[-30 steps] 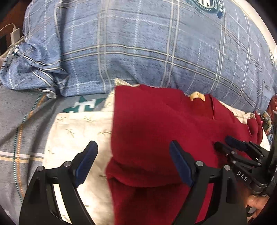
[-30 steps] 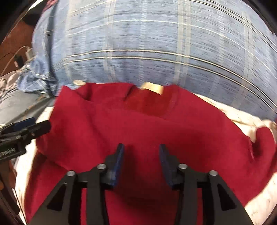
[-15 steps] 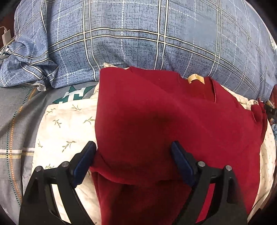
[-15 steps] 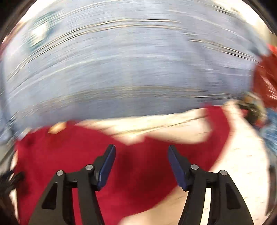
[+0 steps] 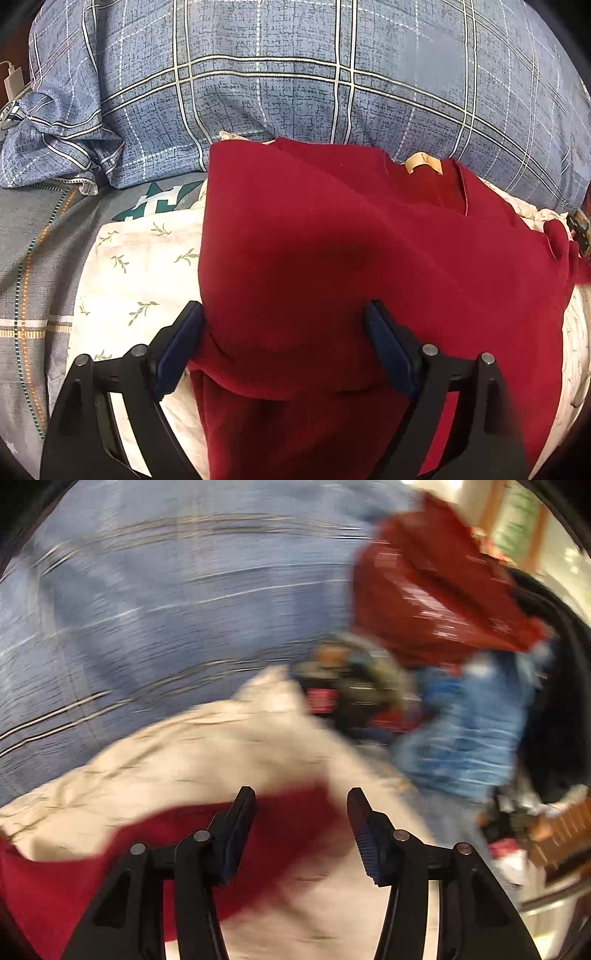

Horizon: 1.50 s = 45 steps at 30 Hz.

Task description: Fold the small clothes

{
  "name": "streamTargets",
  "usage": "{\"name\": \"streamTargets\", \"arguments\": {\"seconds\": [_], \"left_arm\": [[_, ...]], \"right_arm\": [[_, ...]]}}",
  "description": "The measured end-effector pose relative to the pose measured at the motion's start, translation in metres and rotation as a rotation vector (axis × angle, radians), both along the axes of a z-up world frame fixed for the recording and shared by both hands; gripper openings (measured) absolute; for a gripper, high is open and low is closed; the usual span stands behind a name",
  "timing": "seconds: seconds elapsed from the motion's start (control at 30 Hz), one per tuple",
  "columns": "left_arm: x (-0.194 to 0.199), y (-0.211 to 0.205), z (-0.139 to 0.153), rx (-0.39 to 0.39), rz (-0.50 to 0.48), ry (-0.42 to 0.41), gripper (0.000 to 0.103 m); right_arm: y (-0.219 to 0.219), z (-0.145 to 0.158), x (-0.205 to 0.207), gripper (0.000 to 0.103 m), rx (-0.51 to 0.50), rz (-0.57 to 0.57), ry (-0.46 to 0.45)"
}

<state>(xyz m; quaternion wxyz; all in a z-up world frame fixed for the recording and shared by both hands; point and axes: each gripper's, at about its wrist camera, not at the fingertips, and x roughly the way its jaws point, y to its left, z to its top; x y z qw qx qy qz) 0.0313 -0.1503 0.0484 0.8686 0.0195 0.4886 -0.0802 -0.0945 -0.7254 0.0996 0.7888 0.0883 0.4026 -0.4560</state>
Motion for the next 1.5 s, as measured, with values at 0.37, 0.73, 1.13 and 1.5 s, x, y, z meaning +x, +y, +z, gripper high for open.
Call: {"name": "streamTargets", "arguments": {"seconds": [0.37,0.73,1.13,1.5], "left_arm": [[-0.007,0.003,0.013,-0.011,0.001,-0.017,0.088],[-0.012,0.025,0.029,-0.034,0.008,-0.047,0.088],[-0.012,0.055,0.064,-0.139,0.109,-0.117,0.088],[-0.017,0.036,0.05,-0.182,0.018,-0.093,0.088]], "right_arm": [[0.016,-0.016,0.031,0.06,0.624,0.171,-0.339],[0.028,0.013,0.022,0.006,0.485,0.167,-0.408],[0.28,0.117,0.041,0.006,0.296,1.032,-0.407],[0.376,-0.017,0.047,0.036,0.363,1.196,-0.004]]}}
